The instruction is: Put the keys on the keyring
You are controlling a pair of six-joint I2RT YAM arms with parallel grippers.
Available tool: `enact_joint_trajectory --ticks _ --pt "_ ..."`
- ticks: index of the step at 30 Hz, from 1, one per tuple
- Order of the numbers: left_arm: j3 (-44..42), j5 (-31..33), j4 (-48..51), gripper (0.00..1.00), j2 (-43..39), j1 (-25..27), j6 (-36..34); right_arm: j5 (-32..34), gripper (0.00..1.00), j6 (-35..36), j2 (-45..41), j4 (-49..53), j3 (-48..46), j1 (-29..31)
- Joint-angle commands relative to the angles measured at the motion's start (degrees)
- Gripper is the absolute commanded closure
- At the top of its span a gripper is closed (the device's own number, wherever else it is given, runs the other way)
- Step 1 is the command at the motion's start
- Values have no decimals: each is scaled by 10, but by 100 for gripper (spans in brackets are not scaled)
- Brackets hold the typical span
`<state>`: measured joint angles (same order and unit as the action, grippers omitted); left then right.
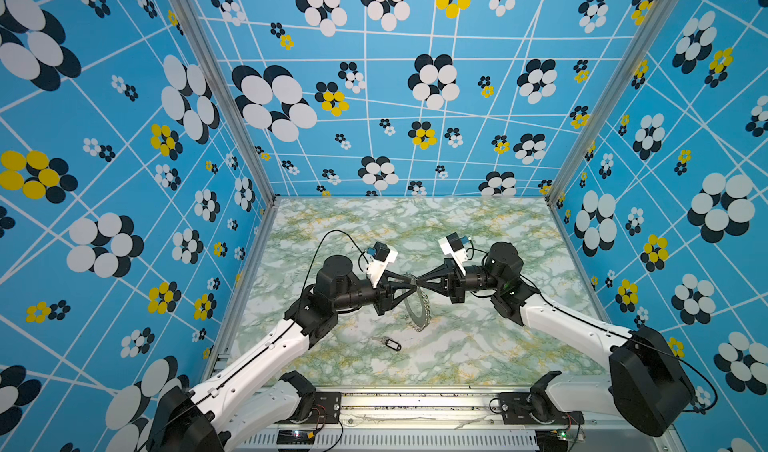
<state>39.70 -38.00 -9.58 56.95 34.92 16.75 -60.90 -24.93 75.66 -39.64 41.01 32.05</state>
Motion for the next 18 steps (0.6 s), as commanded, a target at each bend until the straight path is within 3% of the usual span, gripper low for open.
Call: enact_joint_trajectory --ticks 1,9,15,18 --pt "-5 -12 -32 65 9 3 8 -15 100 -5 -6 -15 21 -1" --pt "2 -23 -39 80 26 3 13 -20 100 -7 -7 -9 29 4" --pt "2 -6 -45 100 23 4 9 -24 100 -8 -5 -4 33 14" --pt "0 2 -45 100 21 5 6 -25 100 -7 -7 0 34 16"
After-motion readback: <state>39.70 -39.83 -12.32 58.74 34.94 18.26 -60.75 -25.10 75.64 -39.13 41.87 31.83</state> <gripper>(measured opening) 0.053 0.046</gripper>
